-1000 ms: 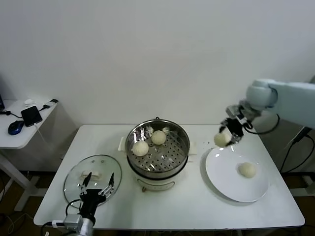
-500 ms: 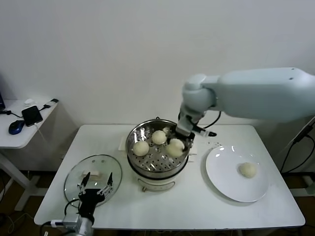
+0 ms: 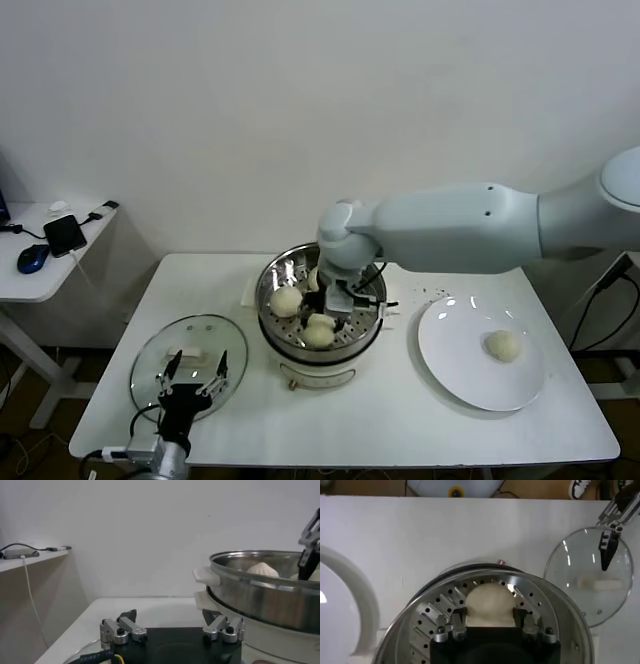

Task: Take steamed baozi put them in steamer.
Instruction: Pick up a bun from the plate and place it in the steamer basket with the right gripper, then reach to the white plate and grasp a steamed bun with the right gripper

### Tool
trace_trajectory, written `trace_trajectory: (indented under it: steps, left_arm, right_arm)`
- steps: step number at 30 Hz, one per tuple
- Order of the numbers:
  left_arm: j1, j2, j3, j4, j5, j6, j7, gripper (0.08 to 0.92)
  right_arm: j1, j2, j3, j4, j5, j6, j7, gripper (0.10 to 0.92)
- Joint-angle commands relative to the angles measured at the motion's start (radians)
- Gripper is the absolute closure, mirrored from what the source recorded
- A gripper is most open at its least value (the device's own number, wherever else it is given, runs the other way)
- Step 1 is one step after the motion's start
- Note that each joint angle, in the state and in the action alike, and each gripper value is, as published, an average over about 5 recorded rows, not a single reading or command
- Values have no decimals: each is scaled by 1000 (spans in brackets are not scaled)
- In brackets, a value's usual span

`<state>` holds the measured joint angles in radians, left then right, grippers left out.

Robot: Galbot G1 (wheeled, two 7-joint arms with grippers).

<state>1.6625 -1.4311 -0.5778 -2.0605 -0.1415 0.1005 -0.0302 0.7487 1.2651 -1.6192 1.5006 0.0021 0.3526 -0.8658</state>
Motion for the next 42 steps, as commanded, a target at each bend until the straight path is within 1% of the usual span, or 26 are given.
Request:
trace_trajectory:
  steps: [1, 4, 8, 10, 11, 13, 16, 18, 20, 22, 26, 28, 31, 33, 36, 42]
  left_arm:
    - [0, 2, 1, -1, -4, 0, 0, 177]
    - [-1, 1, 2, -1, -4, 0, -1, 177]
    - [2, 0, 3, -6, -3, 0, 0, 177]
    - [5, 0, 3, -8, -2, -1, 0, 177]
    - [6, 0, 3, -10, -2, -1, 0, 177]
    - [9, -1, 4, -12, 0, -2, 0, 177]
    - [12, -2, 5, -15, 7, -4, 0, 177]
    - [15, -2, 6, -16, 12, -5, 1, 177]
    - [17, -2, 7, -17, 16, -7, 1, 177]
    - [18, -3, 8, -19, 17, -7, 1, 177]
    - [18, -4, 10, -21, 18, -9, 1, 177]
    - [18, -5, 11, -22, 18, -10, 1, 177]
    - [21, -7, 10, -21, 19, -13, 1, 177]
    - [23, -10, 9, -20, 18, -11, 1, 177]
    - [28, -14, 4, -22, 17, -8, 2, 177]
    - [39, -24, -6, -18, 21, -7, 1, 177]
  right_arm:
    - [-67, 43, 13, -79, -52, 52, 49, 376]
    - [-57, 33, 19, -90, -14, 64, 62, 311]
    - [10, -3, 16, -83, 91, 72, 37, 227]
    - [54, -33, 15, -85, 148, 75, 12, 209]
    - [86, -54, 8, -91, 199, 77, -12, 206]
    - [153, -94, -20, -112, 307, 81, -60, 203]
    - [283, -161, -111, -164, 515, 71, -138, 203]
    - [371, -224, -185, -197, 633, 16, -203, 202]
    - [444, -297, -268, -203, 687, -80, -235, 202]
    - [490, -378, -360, -182, 693, -179, -233, 203]
    - [492, -581, -521, -131, 636, -345, -188, 203]
    - [430, -670, -526, -138, 600, -383, -167, 203]
    - [250, -767, -424, -197, 540, -402, -149, 203]
    - [110, -798, -314, -251, 500, -402, -145, 203]
    - [-69, -804, -166, -321, 455, -401, -139, 203]
    - [-331, -748, 71, -429, 387, -406, -121, 203]
